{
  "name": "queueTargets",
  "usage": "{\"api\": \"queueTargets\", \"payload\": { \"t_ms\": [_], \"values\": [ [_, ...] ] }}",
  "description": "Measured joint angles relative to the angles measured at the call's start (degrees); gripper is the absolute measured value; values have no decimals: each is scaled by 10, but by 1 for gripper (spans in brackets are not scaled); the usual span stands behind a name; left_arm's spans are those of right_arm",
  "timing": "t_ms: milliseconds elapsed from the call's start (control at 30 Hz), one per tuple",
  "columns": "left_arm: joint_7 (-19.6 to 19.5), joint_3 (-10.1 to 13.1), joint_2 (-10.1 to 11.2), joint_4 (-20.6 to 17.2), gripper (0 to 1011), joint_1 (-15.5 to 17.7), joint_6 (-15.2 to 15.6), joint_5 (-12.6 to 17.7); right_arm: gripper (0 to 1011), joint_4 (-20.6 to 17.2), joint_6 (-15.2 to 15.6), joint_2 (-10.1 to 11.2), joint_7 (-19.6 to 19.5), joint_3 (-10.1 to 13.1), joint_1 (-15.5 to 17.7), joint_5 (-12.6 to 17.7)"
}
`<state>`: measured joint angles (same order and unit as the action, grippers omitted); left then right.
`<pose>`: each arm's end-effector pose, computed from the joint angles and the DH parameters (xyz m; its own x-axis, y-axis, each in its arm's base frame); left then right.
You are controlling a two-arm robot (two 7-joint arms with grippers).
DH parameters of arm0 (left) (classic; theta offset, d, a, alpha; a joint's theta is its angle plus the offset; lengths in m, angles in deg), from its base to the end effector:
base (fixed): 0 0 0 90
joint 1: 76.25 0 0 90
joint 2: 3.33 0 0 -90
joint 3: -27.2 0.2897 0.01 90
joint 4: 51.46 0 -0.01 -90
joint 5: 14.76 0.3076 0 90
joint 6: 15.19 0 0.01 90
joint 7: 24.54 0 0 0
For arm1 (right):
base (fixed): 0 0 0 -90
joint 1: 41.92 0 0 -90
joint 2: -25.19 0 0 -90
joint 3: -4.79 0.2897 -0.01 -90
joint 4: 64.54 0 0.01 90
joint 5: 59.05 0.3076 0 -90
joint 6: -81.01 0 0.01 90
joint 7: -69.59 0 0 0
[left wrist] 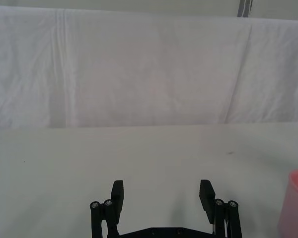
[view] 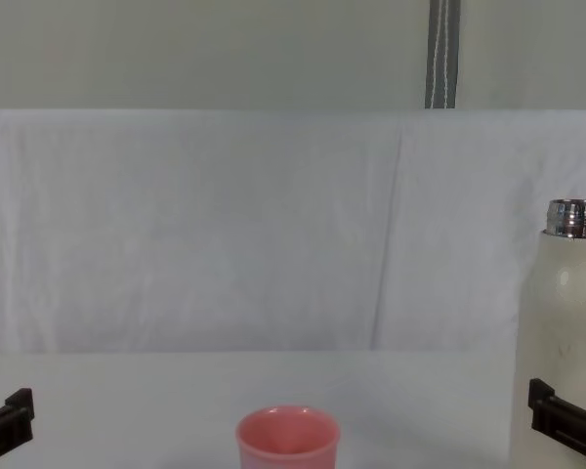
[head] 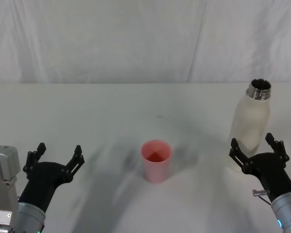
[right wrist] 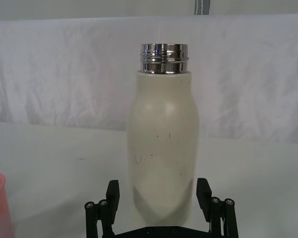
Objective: Grasp the thermos with one hand and pour water into the cup lid.
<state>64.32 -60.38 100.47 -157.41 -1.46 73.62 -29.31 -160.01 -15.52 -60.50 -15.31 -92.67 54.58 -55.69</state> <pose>0.2518 0.0375 -0.2850 0.1246 0.9917 -0.0329 -0.9921 0.1240 -0.0176 0.2914 0.0221 -0.3056 0.2233 -0.9747 0.0085 0.9709 0.2232 0.0865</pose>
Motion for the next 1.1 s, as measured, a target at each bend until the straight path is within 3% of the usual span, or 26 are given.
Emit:
{"api": "queueTargets", "payload": {
  "t_ms": [1100],
  "values": [
    [0,0,0,0,1001,0,0,0,1001,58,-5,-8,12,6,-55,4]
  ]
}}
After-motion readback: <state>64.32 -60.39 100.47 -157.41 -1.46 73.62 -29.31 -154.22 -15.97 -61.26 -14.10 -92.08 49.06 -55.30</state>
